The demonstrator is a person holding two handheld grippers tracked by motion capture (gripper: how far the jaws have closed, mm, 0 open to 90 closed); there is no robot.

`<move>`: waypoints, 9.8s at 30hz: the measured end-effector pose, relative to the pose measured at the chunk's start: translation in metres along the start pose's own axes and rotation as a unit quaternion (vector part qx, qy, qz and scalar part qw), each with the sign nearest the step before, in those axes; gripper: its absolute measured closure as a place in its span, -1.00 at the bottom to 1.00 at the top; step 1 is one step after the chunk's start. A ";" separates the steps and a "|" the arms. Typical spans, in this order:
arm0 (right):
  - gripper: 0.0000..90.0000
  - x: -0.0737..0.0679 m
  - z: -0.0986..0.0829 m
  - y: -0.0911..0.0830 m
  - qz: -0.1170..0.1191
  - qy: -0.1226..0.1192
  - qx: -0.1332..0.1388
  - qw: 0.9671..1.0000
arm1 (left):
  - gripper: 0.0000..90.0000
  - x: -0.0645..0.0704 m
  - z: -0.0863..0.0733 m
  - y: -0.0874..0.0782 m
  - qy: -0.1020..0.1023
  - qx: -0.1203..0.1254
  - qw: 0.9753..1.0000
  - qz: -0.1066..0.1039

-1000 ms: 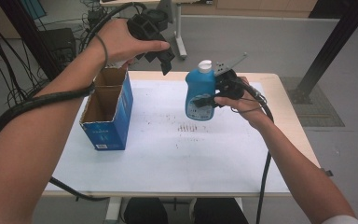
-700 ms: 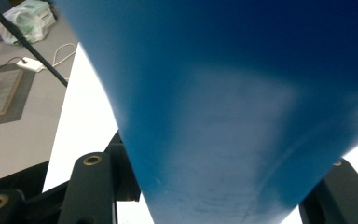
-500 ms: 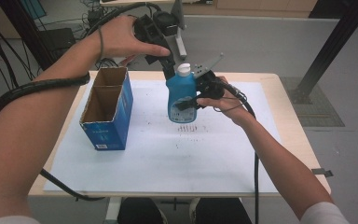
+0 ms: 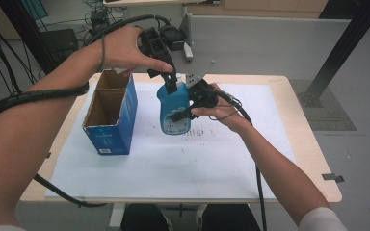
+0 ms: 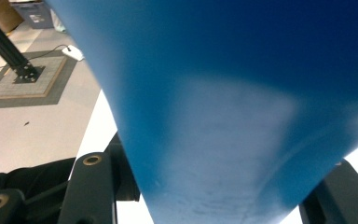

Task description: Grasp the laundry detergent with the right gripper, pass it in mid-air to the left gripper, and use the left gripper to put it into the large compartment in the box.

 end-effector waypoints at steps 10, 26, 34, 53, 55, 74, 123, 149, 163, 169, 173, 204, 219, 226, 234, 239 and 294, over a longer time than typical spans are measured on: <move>-0.06 -0.005 0.006 0.007 0.008 -0.020 0.005 1.000 | -0.90 0.002 -0.001 0.009 0.014 -0.019 1.000 -0.003; -0.06 -0.011 0.010 0.005 0.016 -0.041 0.010 0.999 | -0.90 0.007 0.007 0.026 0.033 -0.035 0.999 -0.013; -0.06 -0.012 0.011 0.007 0.020 -0.048 0.011 0.999 | -0.90 0.008 0.012 0.033 0.042 -0.039 0.998 -0.016; -0.06 -0.013 0.013 0.004 0.020 -0.055 0.025 0.998 | -0.90 0.009 0.014 0.048 0.054 -0.047 0.997 -0.016; -0.06 -0.012 0.013 0.004 0.016 -0.061 0.026 0.998 | -0.90 0.009 0.014 0.048 0.055 -0.047 0.997 -0.016; -0.06 -0.012 0.013 0.002 0.018 -0.060 0.029 0.998 | -0.90 0.009 0.019 0.051 0.059 -0.052 0.997 -0.010; -0.06 -0.012 0.014 -0.002 0.020 -0.060 0.041 0.997 | -0.88 0.008 0.022 0.050 0.062 -0.046 0.997 -0.005; -0.06 -0.014 0.015 -0.004 0.019 -0.064 0.044 0.997 | -0.18 0.011 0.022 0.048 0.081 -0.044 0.995 -0.023; -0.06 -0.013 0.015 -0.004 0.017 -0.064 0.044 0.997 | -0.18 0.011 0.021 0.049 0.083 -0.041 0.996 -0.019; -0.06 -0.014 0.015 -0.003 0.016 -0.063 0.041 0.997 | -0.17 0.011 0.021 0.050 0.085 -0.043 0.995 -0.018; -0.06 -0.014 0.015 -0.003 0.017 -0.063 0.044 0.997 | -0.17 0.011 0.021 0.050 0.085 -0.043 0.995 -0.017; -0.08 -0.014 0.014 -0.001 0.016 -0.064 0.052 0.996 | -0.17 0.012 0.020 0.050 0.084 -0.047 0.995 -0.017; -0.08 -0.013 0.013 0.000 0.013 -0.067 0.054 0.996 | -0.17 0.010 0.020 0.051 0.082 -0.047 0.995 -0.019; -0.08 -0.013 0.013 0.000 0.013 -0.068 0.056 0.996 | -0.17 0.010 0.020 0.050 0.082 -0.048 0.995 -0.020; -0.09 -0.013 0.012 -0.001 0.013 -0.063 0.055 0.996 | -0.17 0.009 0.020 0.050 0.079 -0.045 0.996 -0.021; -0.09 -0.012 0.012 -0.001 0.012 -0.064 0.055 0.996 | -0.17 0.008 0.020 0.050 0.078 -0.045 0.996 -0.023; -0.88 -0.012 -0.076 -0.118 -0.119 0.156 -0.146 0.970 | -0.17 -0.072 -0.044 -0.067 -0.287 -0.035 0.957 -0.010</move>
Point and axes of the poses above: each handheld gripper's, and its own axes: y roughly forward along the jaws, z roughly out of its top, x roughly to its right, the point moved 2 cm from there along y, roughly forward along the jaws, and after that the axes turned 11 degrees about -x, right-handed, at the moved point
